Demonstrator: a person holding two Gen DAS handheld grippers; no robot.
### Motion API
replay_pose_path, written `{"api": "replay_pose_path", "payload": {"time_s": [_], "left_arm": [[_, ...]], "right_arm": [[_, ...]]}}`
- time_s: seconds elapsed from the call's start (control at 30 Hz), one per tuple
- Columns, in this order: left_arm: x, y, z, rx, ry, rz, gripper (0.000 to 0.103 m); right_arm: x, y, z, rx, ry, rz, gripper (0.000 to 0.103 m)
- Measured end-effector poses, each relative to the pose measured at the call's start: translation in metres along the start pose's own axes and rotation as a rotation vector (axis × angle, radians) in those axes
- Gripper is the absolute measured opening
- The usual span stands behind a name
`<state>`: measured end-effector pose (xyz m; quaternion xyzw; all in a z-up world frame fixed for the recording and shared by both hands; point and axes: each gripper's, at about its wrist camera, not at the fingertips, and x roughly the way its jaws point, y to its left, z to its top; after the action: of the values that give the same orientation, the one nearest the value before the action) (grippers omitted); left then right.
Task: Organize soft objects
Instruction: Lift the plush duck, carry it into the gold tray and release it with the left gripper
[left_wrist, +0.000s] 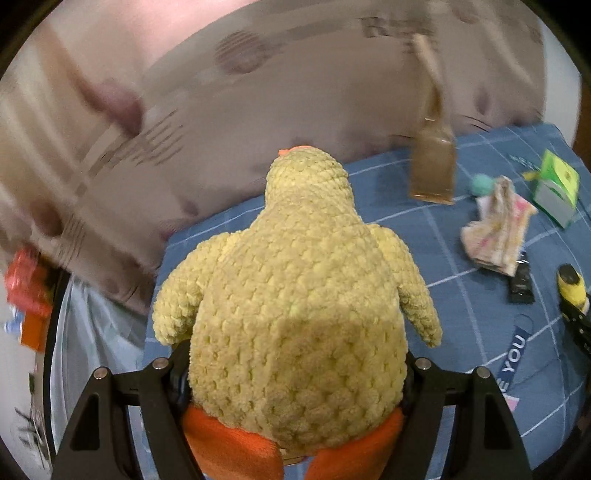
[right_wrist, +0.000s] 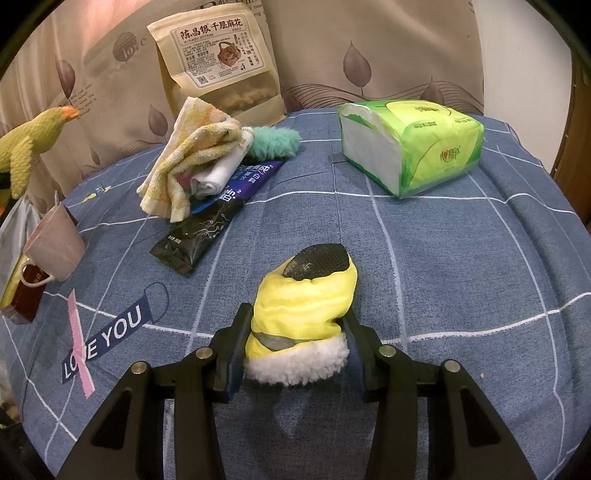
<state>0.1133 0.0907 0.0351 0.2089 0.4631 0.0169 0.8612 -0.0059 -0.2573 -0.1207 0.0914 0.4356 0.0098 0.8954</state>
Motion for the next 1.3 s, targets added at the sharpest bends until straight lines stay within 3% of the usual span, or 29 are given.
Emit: {"api": "replay_pose_path", "payload": {"time_s": [0.27,0.47,0.87,1.3], "left_arm": [[0.004,0.088,-0.021,-0.155,0.043,0.075,0.079],[0.019,0.128,-0.046,-0.229,0.092,0.074,0.079],[0.058,0.138,-0.11,-0.268,0.188,0.021,0.079],[0.089,0.133,-0.156,-0.275,0.217,-0.038,0.079]], "right_arm": [[0.0,0.0,0.0,-0.002,0.0,-0.003,0.043],[0.0,0.001,0.0,-0.007,0.001,-0.01,0.043],[0.001,0.005,-0.001,-0.023,0.005,-0.033,0.044],[0.002,0.009,-0.001,-0.051,0.012,-0.062,0.045]]}}
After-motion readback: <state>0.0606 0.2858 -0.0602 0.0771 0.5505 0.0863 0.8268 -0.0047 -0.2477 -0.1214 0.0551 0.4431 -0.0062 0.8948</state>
